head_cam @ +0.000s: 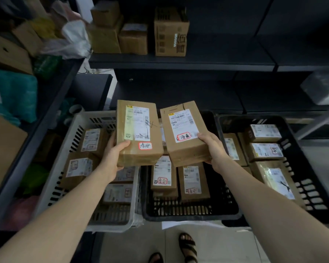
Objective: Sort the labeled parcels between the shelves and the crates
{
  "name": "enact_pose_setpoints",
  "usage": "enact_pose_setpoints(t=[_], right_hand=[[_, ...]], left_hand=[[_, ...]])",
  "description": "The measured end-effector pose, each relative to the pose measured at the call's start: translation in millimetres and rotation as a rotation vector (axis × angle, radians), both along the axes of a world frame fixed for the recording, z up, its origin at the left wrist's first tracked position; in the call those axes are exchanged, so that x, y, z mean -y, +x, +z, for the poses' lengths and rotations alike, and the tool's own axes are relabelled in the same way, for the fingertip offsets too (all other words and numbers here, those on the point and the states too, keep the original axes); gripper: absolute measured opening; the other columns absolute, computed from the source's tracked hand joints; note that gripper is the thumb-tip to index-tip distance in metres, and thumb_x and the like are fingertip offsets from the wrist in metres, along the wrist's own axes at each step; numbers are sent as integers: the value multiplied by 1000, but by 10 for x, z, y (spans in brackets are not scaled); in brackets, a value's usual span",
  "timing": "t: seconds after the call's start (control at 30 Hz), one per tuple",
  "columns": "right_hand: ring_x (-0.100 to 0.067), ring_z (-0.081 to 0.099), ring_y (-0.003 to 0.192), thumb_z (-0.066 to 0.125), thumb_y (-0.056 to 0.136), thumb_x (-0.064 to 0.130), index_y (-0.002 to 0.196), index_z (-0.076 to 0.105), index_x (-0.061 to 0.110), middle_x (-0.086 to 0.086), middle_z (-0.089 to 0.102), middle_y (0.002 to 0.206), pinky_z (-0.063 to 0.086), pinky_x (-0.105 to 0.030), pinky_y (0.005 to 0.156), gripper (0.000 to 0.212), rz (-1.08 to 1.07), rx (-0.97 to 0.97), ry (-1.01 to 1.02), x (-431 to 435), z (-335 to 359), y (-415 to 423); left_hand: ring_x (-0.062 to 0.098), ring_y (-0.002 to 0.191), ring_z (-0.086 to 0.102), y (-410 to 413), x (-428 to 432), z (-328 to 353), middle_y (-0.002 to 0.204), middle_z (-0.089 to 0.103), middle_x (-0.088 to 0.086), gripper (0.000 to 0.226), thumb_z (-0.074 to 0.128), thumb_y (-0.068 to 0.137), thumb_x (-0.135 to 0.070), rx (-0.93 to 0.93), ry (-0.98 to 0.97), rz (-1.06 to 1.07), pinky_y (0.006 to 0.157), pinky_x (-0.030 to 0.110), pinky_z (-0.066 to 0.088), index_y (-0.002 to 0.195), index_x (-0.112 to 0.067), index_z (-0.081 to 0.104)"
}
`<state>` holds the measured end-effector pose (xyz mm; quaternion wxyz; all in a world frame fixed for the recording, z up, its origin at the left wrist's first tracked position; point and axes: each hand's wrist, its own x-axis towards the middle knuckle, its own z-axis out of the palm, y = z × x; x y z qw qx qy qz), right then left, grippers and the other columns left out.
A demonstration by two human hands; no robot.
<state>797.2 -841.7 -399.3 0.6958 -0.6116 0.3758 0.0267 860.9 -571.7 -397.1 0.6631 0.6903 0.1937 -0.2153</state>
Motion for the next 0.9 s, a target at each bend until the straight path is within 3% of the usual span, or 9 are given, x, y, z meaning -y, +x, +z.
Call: enact_pose_setpoints(t=[0.17,0.33,0.47,0.6,0.7,0.9], right_hand=[[-15,55,92,60,90,39,136,45,27,3,57,108,46,-32,65,50,-63,32,0,-147,83,-24],[-16,56,91,61,89,40,134,47,23,2,58,103,47,-32,67,50,-163,25,-22,143,166,-206],[-20,60,89,63,87,41,125,51,22,-4,61,104,49,-33,65,44,-259,-7,-44,565,145,-501],[-26,60,102,65,83,44,129,52,20,-5,62,111,52,-44,91,53,-354,-20,-84,1000,-76,-821],[-25,58,105,63,84,46,133,49,23,-3,59,112,47,-49,98,55,-398,-32,-78,1253,-245,-988],[-18,56,99,61,87,43,140,43,22,4,57,106,46,-49,101,59,-367,-50,-49,1542,-577,-1114]], left_hand=[[23,108,55,-38,-87,52,120,60,1,52,59,86,-33,36,-26,-75,87,45,44,134,-43,41],[24,109,54,-132,315,-20,121,57,-2,56,60,86,-34,2,-76,-142,96,55,42,133,-52,36],[19,94,54,-304,843,-158,107,58,-3,46,58,89,-33,-81,-94,-185,86,46,46,128,-47,39],[23,101,52,-558,1324,-459,105,58,-4,32,57,88,-37,-186,-92,-235,98,54,38,115,-48,42],[27,111,50,-751,1601,-764,116,58,0,38,59,86,-40,-251,-87,-237,102,56,34,120,-44,43],[29,108,55,-1002,1876,-1308,118,60,6,49,60,85,-37,-371,-164,-74,89,52,46,132,-35,46]])
